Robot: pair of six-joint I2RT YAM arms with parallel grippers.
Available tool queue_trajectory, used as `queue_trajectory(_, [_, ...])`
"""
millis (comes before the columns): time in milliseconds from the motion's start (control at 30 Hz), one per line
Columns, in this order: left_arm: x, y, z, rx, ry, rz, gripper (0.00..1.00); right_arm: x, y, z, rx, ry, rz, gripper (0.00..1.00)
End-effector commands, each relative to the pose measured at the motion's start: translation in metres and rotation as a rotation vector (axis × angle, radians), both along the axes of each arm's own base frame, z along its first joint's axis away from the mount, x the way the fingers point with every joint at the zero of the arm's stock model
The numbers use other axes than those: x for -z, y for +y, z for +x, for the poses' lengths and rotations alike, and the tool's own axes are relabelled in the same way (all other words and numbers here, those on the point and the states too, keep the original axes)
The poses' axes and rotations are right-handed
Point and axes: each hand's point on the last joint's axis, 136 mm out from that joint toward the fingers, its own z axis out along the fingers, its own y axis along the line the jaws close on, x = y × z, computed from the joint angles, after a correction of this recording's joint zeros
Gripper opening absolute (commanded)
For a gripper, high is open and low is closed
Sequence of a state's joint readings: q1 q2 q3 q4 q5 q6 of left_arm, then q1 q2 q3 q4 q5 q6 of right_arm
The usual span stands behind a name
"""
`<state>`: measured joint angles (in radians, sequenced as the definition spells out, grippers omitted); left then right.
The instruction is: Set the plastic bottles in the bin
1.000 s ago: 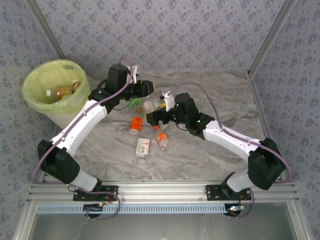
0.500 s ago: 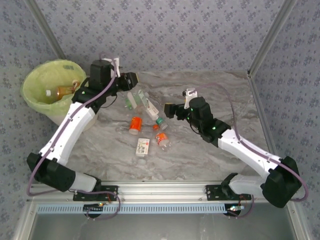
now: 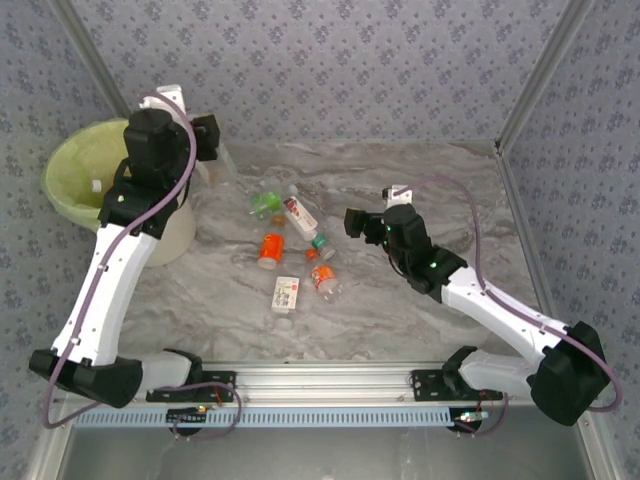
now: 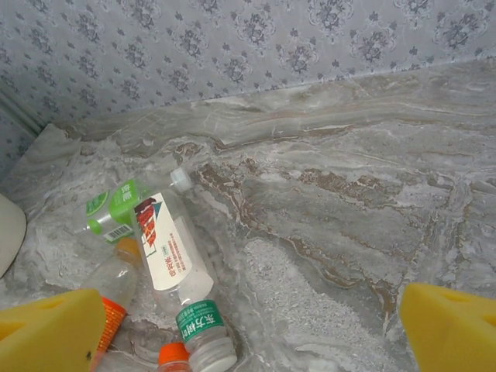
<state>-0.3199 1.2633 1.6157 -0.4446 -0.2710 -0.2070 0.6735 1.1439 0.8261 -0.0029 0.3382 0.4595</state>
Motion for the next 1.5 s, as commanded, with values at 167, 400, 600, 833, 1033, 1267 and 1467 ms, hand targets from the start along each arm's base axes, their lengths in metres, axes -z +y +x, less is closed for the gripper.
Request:
queue_trajectory(167, [-0.066, 0.100, -0.017, -0.445, -0.151, 0.180, 0.00, -0.011, -0.013, 0.000, 0.063, -0.058, 0.023, 1.00])
queue_trajectory(400, [-0.053, 0.163, -0.008, -0.613, -0.052, 0.213, 0.00, -0.011, -0.017, 0.001, 0.079, -0.059, 0.030, 1.00])
queue_trajectory(600, [-0.036, 0.209, 0.014, -0.683, 0.021, 0.282, 0.00, -0.010, -0.016, 0.001, 0.074, -0.052, 0.038, 1.00])
queue_trajectory(833, [0.002, 0.258, 0.038, -0.662, 0.162, 0.284, 0.00, -0.009, -0.012, -0.001, 0.043, -0.033, 0.030, 1.00])
queue_trajectory(1033, [0.041, 0.277, 0.053, -0.715, 0.304, 0.370, 0.03, -0.009, -0.009, 0.000, 0.034, -0.023, 0.033, 1.00])
queue_trajectory(1267, [0.072, 0.291, 0.061, -0.774, 0.465, 0.381, 0.48, -0.006, -0.007, -0.001, 0.021, -0.006, 0.026, 1.00])
queue_trajectory(1467, [0.079, 0.274, 0.075, -0.723, 0.535, 0.380, 0.89, -0.004, -0.009, -0.003, 0.024, 0.002, 0.019, 1.00])
